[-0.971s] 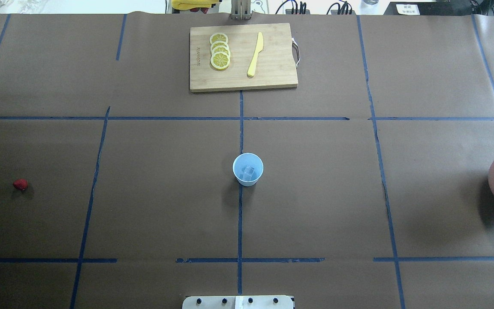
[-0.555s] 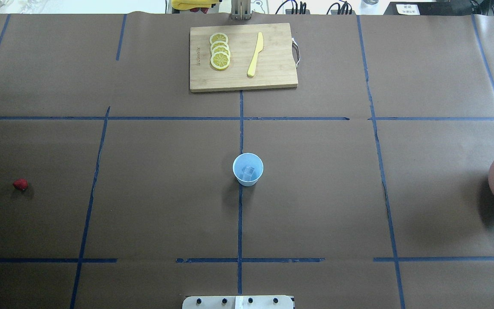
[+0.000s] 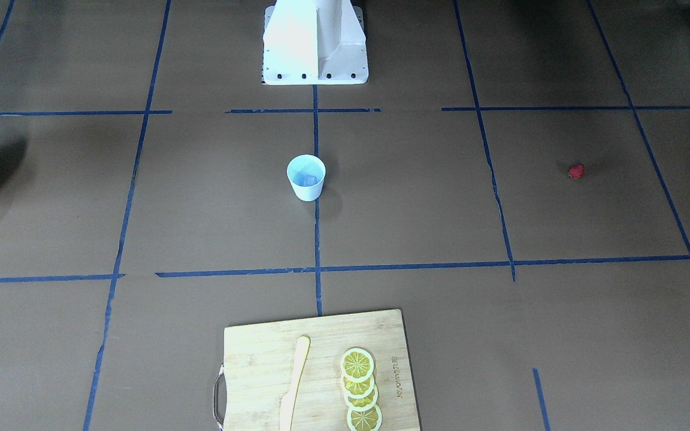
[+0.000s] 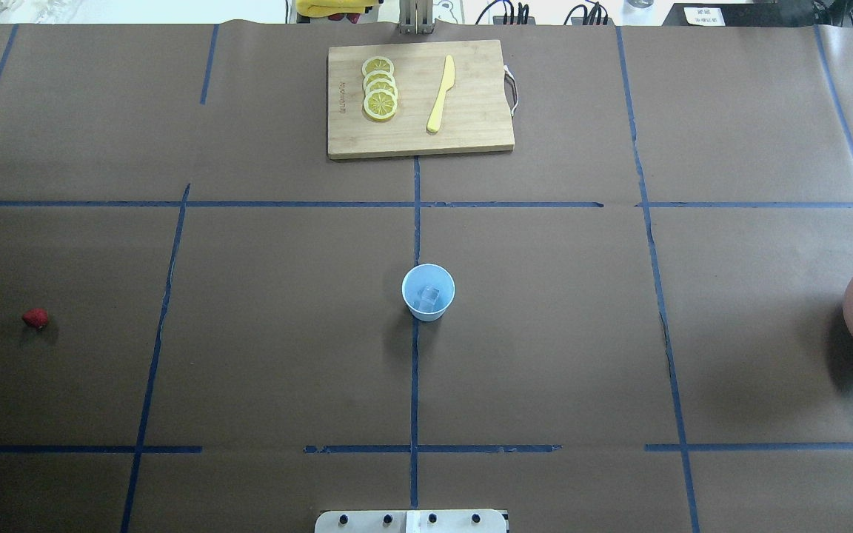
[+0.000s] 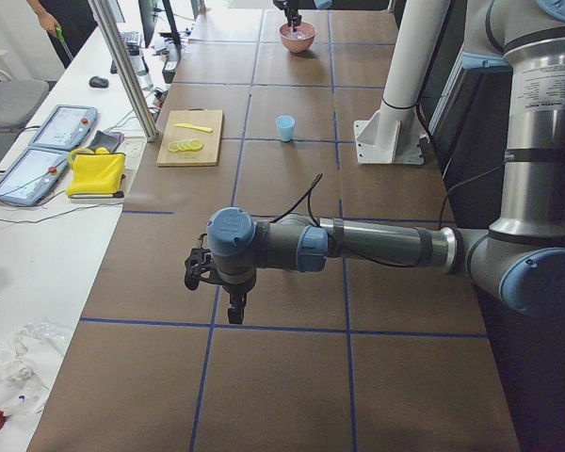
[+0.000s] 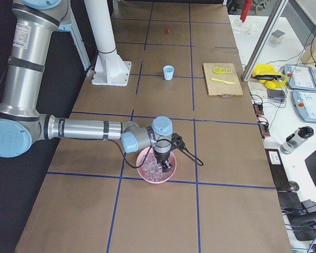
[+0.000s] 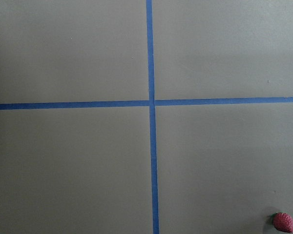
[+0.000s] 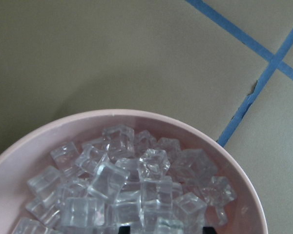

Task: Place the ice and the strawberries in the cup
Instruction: 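Grasp a third ice cube from the pink bowl with the right gripper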

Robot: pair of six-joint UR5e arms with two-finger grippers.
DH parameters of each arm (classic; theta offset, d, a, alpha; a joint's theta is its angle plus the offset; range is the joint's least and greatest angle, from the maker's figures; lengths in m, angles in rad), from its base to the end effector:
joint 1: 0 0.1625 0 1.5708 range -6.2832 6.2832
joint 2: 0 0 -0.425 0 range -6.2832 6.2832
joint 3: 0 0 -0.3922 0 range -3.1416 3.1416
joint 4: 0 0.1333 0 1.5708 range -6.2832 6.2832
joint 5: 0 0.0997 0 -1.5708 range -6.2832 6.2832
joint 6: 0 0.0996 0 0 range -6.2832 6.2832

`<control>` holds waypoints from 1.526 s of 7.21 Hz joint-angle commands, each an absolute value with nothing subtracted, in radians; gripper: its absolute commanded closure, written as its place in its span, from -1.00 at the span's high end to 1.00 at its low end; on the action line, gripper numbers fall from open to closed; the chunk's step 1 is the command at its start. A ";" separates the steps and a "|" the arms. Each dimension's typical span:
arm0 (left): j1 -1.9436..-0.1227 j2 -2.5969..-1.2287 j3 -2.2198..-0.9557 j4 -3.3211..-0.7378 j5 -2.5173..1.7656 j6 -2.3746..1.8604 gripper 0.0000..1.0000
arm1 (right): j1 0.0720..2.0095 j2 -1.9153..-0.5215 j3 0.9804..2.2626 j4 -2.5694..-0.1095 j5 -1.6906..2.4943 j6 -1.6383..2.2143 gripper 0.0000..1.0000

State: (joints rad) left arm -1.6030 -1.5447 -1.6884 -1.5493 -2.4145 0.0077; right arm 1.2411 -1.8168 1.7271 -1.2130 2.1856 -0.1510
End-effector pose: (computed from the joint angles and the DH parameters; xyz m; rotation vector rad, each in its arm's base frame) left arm -0.0744 -0.4814 0.6106 0.0826 0.8418 0.0065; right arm -0.0593 -0.4076 0.6619 0.2066 -0.6399 -0.5451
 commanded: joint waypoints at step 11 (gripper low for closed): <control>-1.603 -1.545 -1.712 -1.540 -2.414 0.008 1.00 | 1.236 -1.805 1.683 -1.209 2.192 -0.147 0.16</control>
